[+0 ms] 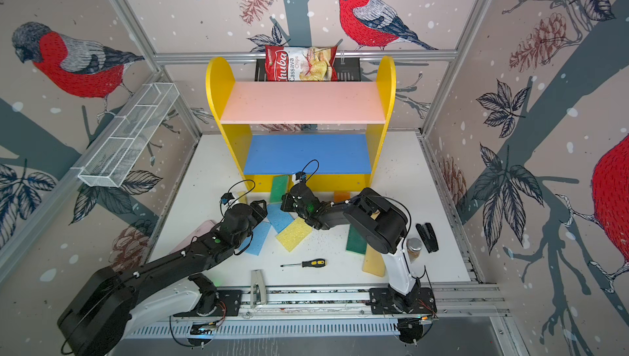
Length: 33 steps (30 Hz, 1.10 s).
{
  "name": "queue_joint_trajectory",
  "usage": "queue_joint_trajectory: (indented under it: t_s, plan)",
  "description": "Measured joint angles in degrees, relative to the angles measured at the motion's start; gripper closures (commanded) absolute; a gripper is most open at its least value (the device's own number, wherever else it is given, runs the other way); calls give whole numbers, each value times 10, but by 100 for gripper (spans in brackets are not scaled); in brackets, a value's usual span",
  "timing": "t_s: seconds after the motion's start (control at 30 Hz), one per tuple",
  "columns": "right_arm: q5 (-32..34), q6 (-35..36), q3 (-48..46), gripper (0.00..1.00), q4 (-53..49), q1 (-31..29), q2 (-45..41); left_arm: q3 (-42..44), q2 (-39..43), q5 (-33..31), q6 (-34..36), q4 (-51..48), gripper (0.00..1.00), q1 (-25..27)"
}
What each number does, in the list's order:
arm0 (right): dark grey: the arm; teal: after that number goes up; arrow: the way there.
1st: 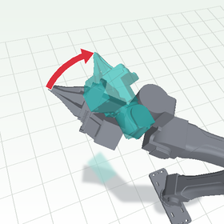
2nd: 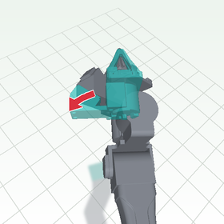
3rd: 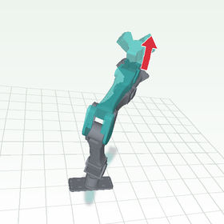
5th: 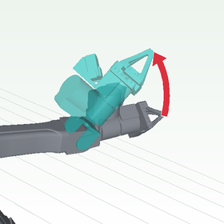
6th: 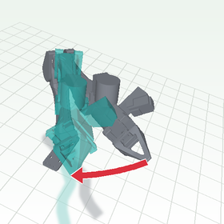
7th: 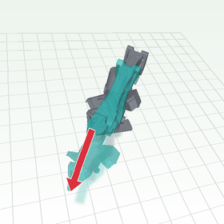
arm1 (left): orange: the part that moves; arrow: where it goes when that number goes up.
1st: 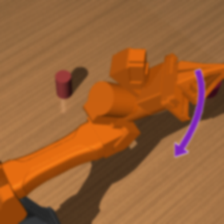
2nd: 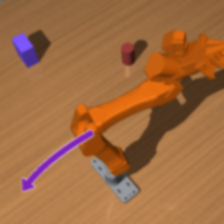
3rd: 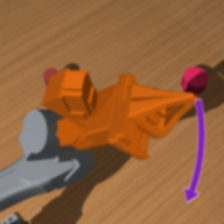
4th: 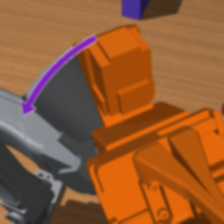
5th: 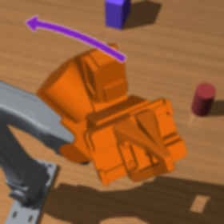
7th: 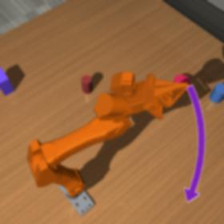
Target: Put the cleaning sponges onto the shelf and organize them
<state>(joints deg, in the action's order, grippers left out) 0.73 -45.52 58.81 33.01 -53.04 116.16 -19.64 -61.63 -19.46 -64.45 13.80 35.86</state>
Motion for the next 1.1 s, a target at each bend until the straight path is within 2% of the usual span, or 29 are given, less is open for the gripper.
queue_joint_trajectory:
  t_s: [0.07,0.2,0.3,0.4,0.53,0.6,0.63,0.7,0.77,0.8,0.83,1.1]
  plan:
    - [1,0,0,67,5,0,3,-1,-5,0,0,1,40,0]
    - [0,-14,-9,54,8,7,7,-4,-10,6,0,4,40,0]
    - [0,-26,-23,45,10,14,0,-5,-13,11,0,5,48,0]
    - [0,-26,-38,41,13,17,-20,-7,-17,12,4,5,63,0]
    - [-1,-20,-61,41,19,18,-60,-16,-26,12,15,5,72,-1]
    - [-4,-8,-75,49,21,19,-82,-19,-33,13,19,8,81,-1]
    - [-9,-2,-83,57,21,20,-93,-21,-39,14,21,9,88,-2]
    - [-17,10,-101,79,23,21,-112,-27,-51,18,26,9,99,-5]
    - [-32,21,-122,94,24,21,-128,-34,-66,32,33,10,100,-12]
    - [-40,21,-132,97,24,21,-133,-36,-73,35,35,12,100,-15]
    - [-47,22,-141,100,24,22,-138,-37,-81,46,37,19,100,-20]
    - [-72,28,-162,100,12,25,-149,-29,-138,132,53,110,100,-35]
